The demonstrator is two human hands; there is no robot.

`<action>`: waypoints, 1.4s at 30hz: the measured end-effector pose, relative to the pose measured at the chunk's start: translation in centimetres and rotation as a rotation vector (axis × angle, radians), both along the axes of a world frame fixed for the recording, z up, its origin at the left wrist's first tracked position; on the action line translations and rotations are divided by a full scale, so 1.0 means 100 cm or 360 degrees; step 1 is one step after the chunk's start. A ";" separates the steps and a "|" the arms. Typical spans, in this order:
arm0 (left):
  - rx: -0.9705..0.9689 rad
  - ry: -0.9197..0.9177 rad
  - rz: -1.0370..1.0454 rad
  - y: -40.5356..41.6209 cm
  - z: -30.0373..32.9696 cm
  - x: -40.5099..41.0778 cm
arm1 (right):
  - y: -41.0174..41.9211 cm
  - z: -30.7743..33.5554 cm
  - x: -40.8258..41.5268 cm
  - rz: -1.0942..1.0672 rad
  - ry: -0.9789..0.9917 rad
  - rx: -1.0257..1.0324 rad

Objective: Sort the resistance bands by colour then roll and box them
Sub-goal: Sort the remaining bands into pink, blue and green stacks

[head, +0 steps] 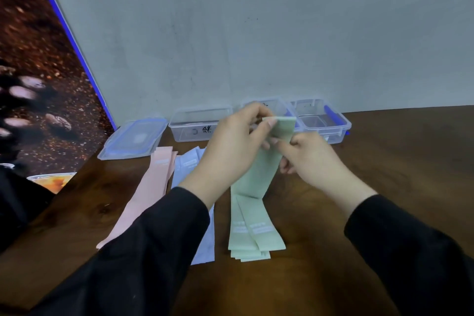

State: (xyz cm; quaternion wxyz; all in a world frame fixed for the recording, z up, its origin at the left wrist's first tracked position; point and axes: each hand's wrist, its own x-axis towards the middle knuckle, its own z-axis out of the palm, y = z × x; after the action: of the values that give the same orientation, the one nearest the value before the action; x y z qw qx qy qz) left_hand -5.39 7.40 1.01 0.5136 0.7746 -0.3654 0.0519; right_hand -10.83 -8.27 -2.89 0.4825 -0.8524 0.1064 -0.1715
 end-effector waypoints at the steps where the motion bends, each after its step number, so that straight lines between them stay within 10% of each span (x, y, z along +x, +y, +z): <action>1: -0.0053 -0.0015 0.0014 -0.007 0.004 0.003 | -0.007 0.009 0.004 -0.0004 -0.0016 0.0008; 12: -0.0123 -0.0540 -0.0092 -0.032 -0.007 -0.019 | -0.069 0.021 -0.010 -0.0144 -0.0580 -0.0469; 20: 0.0727 -0.0538 -0.0700 -0.022 -0.126 -0.036 | -0.092 -0.109 -0.072 0.0137 -0.0061 -0.0747; 29: 0.0777 -0.0519 -0.0603 -0.023 -0.136 -0.024 | -0.103 -0.112 -0.066 -0.0365 0.0128 -0.0518; 35: 0.0780 -0.0315 -0.0552 -0.020 -0.132 -0.026 | -0.107 -0.116 -0.057 -0.0331 0.0416 -0.0977; 42: 0.0854 -0.0230 -0.0697 -0.017 -0.130 -0.028 | -0.115 -0.107 -0.033 -0.0086 0.0390 -0.0628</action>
State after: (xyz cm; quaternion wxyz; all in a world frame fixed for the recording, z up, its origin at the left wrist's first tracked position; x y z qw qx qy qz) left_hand -8.22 5.73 -12.00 0.2637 0.7794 -0.5590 -0.1026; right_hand -14.13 -19.75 -13.62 0.2852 -0.9415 0.1513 -0.0970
